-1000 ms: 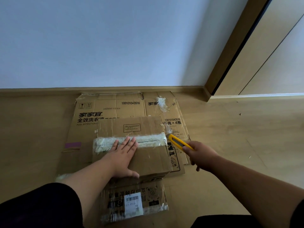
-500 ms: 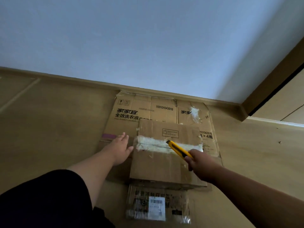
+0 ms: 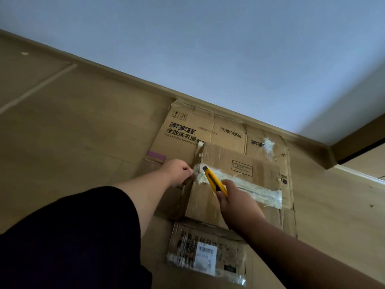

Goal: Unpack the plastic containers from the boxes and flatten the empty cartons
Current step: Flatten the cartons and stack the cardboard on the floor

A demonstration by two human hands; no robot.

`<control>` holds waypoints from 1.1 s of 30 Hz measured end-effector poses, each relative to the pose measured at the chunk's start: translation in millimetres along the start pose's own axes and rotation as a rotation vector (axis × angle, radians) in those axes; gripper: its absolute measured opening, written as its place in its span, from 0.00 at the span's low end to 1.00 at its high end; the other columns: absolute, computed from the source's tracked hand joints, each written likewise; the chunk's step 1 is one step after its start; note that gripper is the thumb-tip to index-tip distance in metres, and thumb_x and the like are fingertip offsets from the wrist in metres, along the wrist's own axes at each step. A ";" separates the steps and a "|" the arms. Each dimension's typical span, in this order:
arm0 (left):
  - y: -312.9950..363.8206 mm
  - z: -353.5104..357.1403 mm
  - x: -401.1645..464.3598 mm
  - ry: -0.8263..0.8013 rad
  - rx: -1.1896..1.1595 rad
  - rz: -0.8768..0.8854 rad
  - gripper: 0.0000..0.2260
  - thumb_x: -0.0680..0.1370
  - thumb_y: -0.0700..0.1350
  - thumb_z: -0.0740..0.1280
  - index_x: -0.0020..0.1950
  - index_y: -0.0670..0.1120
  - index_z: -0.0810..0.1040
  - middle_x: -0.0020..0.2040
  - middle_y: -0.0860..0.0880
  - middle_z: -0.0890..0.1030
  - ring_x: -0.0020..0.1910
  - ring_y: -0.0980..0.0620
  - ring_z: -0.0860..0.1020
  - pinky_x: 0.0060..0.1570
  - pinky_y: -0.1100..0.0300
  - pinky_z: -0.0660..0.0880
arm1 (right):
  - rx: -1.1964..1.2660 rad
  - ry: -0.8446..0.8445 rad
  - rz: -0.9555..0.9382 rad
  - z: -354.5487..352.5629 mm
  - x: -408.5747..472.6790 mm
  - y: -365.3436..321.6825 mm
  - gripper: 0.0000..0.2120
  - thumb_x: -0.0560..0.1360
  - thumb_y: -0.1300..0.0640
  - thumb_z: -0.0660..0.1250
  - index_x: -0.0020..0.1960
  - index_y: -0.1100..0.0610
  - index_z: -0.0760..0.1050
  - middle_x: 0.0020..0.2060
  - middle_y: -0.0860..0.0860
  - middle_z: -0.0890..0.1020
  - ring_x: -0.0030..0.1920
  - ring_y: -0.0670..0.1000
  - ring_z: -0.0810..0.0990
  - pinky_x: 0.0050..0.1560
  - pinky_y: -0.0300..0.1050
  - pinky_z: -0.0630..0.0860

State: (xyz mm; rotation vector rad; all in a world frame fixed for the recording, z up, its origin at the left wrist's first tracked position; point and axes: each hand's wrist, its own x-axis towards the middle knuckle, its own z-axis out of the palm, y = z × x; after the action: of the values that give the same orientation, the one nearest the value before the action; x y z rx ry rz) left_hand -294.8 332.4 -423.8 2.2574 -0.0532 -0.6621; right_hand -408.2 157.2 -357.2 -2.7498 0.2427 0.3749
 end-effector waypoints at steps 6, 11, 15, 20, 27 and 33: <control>-8.0 12.9 6.5 -0.046 -0.209 -0.044 0.14 0.80 0.43 0.65 0.66 0.47 0.78 0.61 0.44 0.81 0.57 0.45 0.81 0.57 0.49 0.79 | -0.194 -0.175 -0.062 1.4 -0.6 -19.6 0.30 0.83 0.49 0.54 0.80 0.45 0.43 0.50 0.54 0.82 0.37 0.48 0.74 0.36 0.43 0.73; -8.5 11.8 5.2 -0.080 -0.256 -0.077 0.16 0.81 0.38 0.62 0.68 0.48 0.77 0.61 0.46 0.81 0.55 0.49 0.79 0.56 0.55 0.77 | -0.198 -0.163 -0.094 4.4 1.3 -34.7 0.31 0.82 0.49 0.52 0.80 0.46 0.41 0.41 0.54 0.81 0.38 0.52 0.78 0.35 0.46 0.75; -11.7 13.5 7.3 -0.080 -0.326 -0.092 0.13 0.81 0.41 0.65 0.65 0.48 0.79 0.57 0.47 0.82 0.54 0.50 0.80 0.59 0.51 0.78 | -0.212 -0.145 -0.059 8.2 9.9 -38.5 0.31 0.82 0.49 0.51 0.81 0.47 0.41 0.36 0.51 0.76 0.37 0.52 0.76 0.34 0.47 0.74; -16.8 17.7 9.6 -0.122 -0.408 -0.096 0.16 0.78 0.38 0.69 0.65 0.46 0.80 0.55 0.46 0.84 0.53 0.50 0.82 0.57 0.52 0.79 | -0.271 -0.137 -0.034 13.5 10.0 -41.2 0.31 0.82 0.52 0.52 0.81 0.49 0.41 0.40 0.52 0.78 0.41 0.54 0.78 0.36 0.48 0.74; -15.3 18.5 4.1 -0.130 -0.433 -0.113 0.14 0.82 0.38 0.62 0.66 0.49 0.77 0.58 0.45 0.81 0.50 0.48 0.81 0.45 0.56 0.76 | -0.355 -0.175 -0.013 20.2 12.9 -54.8 0.35 0.79 0.60 0.54 0.81 0.55 0.40 0.54 0.57 0.81 0.47 0.56 0.80 0.40 0.49 0.75; -5.7 12.2 11.7 -0.094 -0.350 -0.113 0.09 0.82 0.48 0.63 0.54 0.45 0.81 0.51 0.45 0.84 0.46 0.43 0.83 0.41 0.55 0.76 | -0.376 -0.225 -0.011 26.5 9.8 -58.7 0.40 0.77 0.61 0.60 0.80 0.58 0.38 0.57 0.59 0.81 0.53 0.58 0.81 0.42 0.51 0.75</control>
State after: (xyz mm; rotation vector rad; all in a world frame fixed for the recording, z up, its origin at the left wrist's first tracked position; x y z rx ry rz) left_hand -291.5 325.5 -439.9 1.9024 0.1359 -0.7729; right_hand -392.4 219.9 -365.1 -3.0343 0.1060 0.7929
